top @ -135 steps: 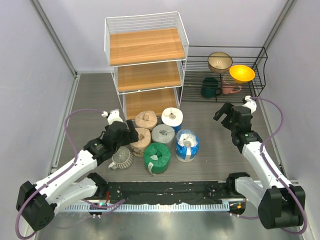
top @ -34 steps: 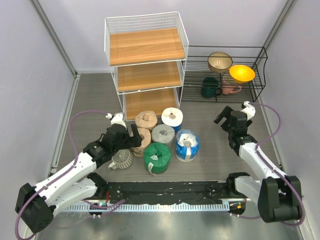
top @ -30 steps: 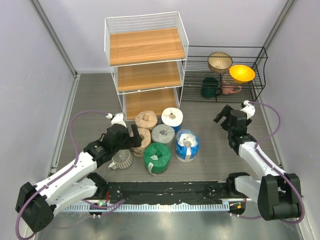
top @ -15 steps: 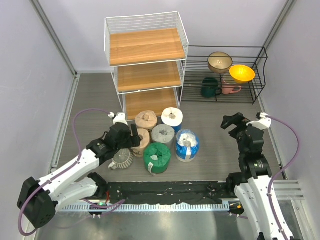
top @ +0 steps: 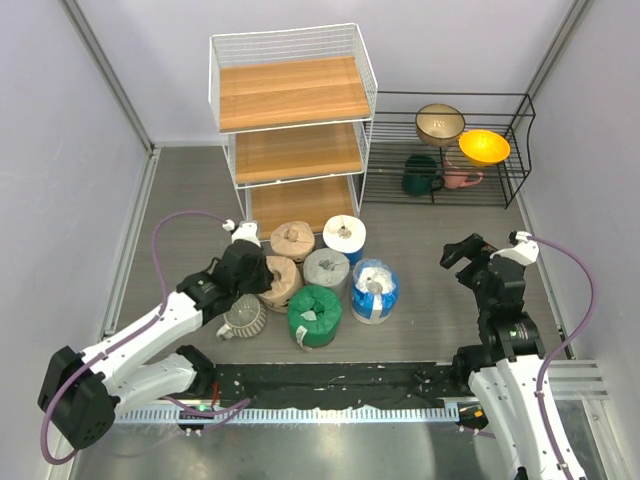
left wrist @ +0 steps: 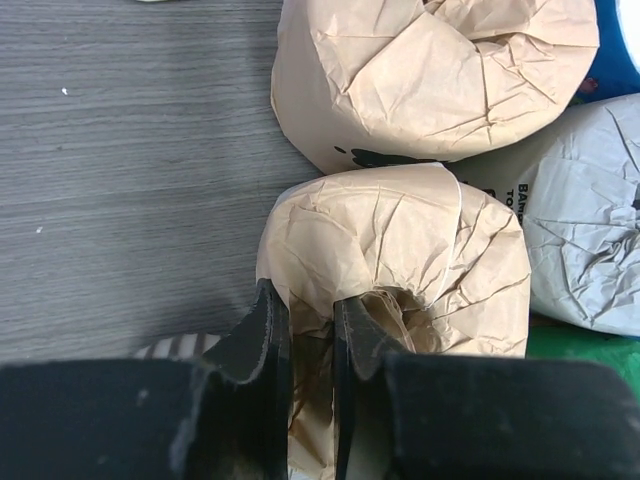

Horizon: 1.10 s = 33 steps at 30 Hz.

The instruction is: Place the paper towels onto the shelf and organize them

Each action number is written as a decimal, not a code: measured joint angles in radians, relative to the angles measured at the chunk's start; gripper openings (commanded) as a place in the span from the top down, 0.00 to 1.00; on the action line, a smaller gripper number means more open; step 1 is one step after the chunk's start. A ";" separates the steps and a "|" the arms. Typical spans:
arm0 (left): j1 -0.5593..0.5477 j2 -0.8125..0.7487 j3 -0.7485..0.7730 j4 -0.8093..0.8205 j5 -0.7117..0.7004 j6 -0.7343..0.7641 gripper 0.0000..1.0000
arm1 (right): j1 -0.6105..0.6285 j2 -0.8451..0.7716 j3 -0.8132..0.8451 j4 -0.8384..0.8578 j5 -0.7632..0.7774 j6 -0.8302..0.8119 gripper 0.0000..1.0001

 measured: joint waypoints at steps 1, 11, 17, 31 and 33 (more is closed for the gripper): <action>0.000 0.000 0.005 -0.008 0.002 0.002 1.00 | 0.000 0.000 0.000 0.001 0.000 0.000 0.01; 0.000 -0.061 0.151 -0.137 0.012 0.023 1.00 | 0.000 0.193 -0.035 0.154 -0.018 0.029 0.00; 0.000 -0.114 0.237 -0.210 0.028 0.026 1.00 | 0.000 0.420 -0.040 0.299 -0.013 0.024 0.00; 0.000 -0.213 0.395 -0.281 0.006 0.006 1.00 | 0.000 0.637 -0.044 0.490 0.000 -0.005 0.01; 0.000 -0.212 0.422 -0.280 -0.005 0.003 1.00 | 0.000 0.576 -0.056 0.481 -0.012 -0.005 0.01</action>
